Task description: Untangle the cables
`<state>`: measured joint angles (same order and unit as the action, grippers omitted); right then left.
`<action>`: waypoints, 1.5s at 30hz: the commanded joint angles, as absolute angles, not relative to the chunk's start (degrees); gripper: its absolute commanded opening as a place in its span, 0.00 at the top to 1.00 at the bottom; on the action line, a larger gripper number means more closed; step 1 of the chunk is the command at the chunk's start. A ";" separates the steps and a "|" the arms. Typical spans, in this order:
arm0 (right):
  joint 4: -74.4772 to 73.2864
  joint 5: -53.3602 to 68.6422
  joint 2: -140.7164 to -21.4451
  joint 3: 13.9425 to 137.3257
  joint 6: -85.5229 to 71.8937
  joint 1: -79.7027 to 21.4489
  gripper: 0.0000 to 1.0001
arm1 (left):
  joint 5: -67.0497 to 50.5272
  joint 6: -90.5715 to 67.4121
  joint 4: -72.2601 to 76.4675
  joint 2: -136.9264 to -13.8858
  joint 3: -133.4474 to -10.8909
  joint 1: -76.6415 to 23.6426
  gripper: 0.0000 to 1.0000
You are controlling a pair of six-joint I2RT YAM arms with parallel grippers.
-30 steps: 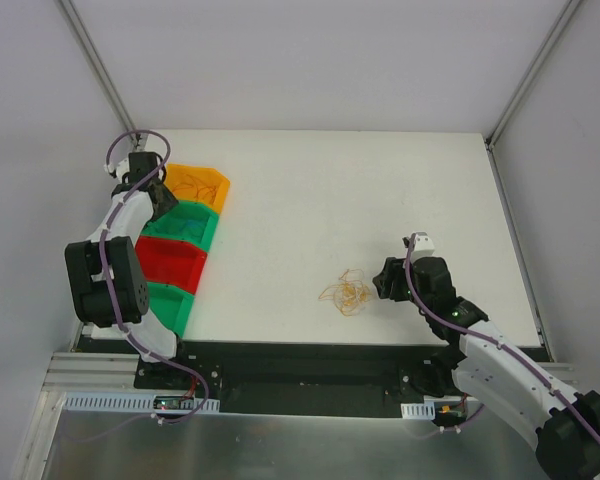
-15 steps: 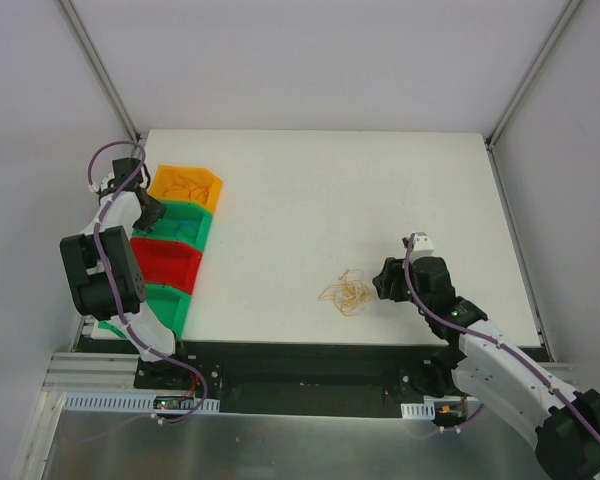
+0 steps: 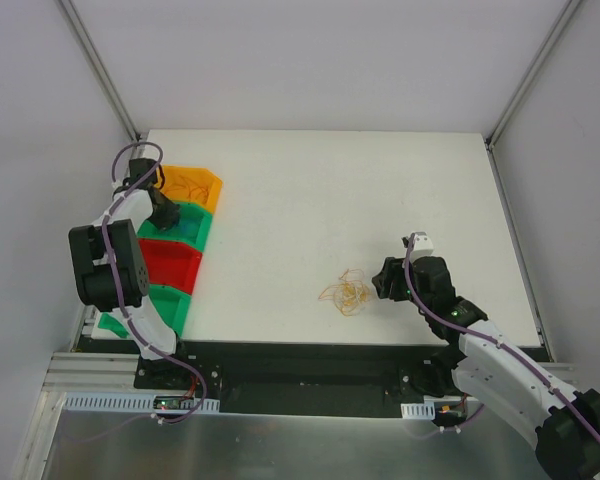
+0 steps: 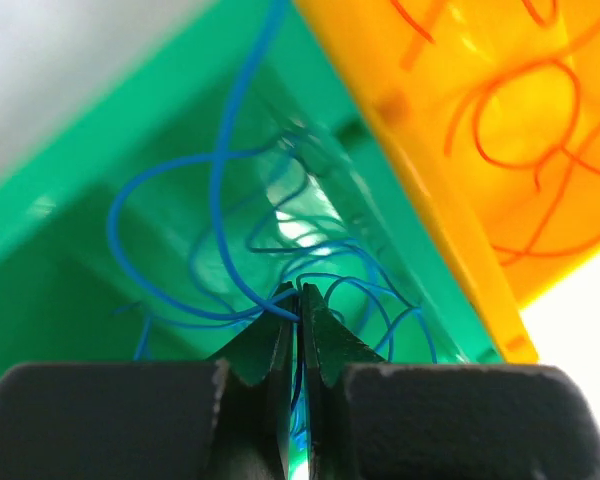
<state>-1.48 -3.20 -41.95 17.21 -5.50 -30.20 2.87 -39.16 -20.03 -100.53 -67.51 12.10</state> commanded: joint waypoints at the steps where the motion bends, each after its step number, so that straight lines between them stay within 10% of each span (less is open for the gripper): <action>1: 1.14 -3.16 -41.92 18.02 -5.36 -30.06 0.42 | -3.60 -38.76 -18.90 -101.42 -67.94 9.23 1.00; 9: 1.14 -3.16 -42.10 18.02 -5.36 -30.06 0.42 | 1.13 -37.89 -19.69 -99.50 -68.20 9.67 0.99; 15: 1.32 -3.25 -42.36 18.11 -5.45 -30.15 0.42 | 6.68 -37.27 -20.48 -93.70 -67.24 9.58 0.59; 21: 1.32 -3.60 -42.63 18.19 -5.54 -30.15 0.42 | 7.38 -36.21 -20.48 -88.95 -67.06 8.53 0.42; 34: 0.44 -5.10 -44.65 19.25 -5.71 -30.23 0.42 | -13.68 -25.67 -13.19 -80.51 -67.41 2.12 0.37; 45: -6.70 2.19 -53.09 25.76 -20.82 -30.32 0.44 | -44.54 -23.29 -11.78 -92.45 -72.42 -23.80 0.41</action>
